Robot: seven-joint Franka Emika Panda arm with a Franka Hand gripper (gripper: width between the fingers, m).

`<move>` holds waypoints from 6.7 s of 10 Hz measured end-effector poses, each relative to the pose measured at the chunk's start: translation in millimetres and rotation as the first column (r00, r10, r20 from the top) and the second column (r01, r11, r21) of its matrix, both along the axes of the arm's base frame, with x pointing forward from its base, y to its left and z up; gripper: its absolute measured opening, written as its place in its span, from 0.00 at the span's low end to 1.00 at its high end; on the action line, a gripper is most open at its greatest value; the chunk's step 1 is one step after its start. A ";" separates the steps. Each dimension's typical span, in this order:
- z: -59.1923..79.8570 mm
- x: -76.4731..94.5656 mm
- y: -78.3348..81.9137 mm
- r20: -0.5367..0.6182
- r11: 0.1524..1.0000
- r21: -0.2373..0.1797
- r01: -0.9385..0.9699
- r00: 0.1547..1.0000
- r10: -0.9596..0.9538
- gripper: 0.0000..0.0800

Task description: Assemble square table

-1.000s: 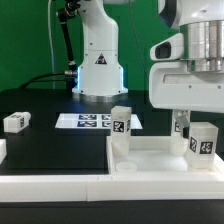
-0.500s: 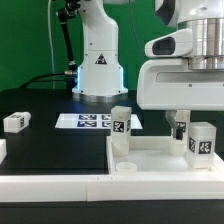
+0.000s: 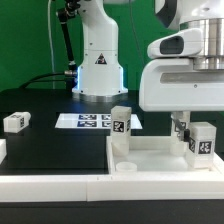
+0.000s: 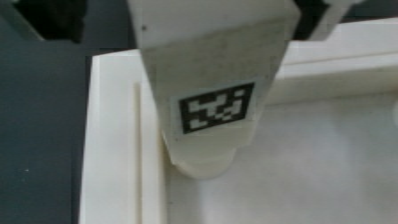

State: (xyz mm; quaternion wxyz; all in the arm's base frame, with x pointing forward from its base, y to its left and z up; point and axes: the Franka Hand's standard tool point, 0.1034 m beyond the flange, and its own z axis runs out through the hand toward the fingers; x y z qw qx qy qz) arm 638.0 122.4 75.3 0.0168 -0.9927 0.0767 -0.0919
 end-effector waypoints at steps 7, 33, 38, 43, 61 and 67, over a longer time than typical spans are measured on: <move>-3.5 -2.7 -13.0 -0.055 0.785 0.106 0.610 0.792 -0.608 0.37; 1.0 -8.7 -14.5 -0.030 0.992 0.041 0.123 0.992 -0.122 0.36; -1.4 -10.0 -11.9 -0.099 0.765 0.100 0.636 0.771 -0.629 0.36; -2.6 -11.4 -5.5 -0.262 0.091 0.078 0.993 0.109 -0.959 0.36; -5.5 -9.5 -8.6 -0.115 0.977 -0.005 0.213 0.970 -0.212 0.47; -4.0 -10.5 -4.7 -0.171 0.686 0.033 0.726 0.681 -0.712 0.36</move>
Offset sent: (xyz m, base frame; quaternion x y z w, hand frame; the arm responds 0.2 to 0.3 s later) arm 0.0000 0.0000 0.0000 0.0000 0.0000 0.1938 0.9810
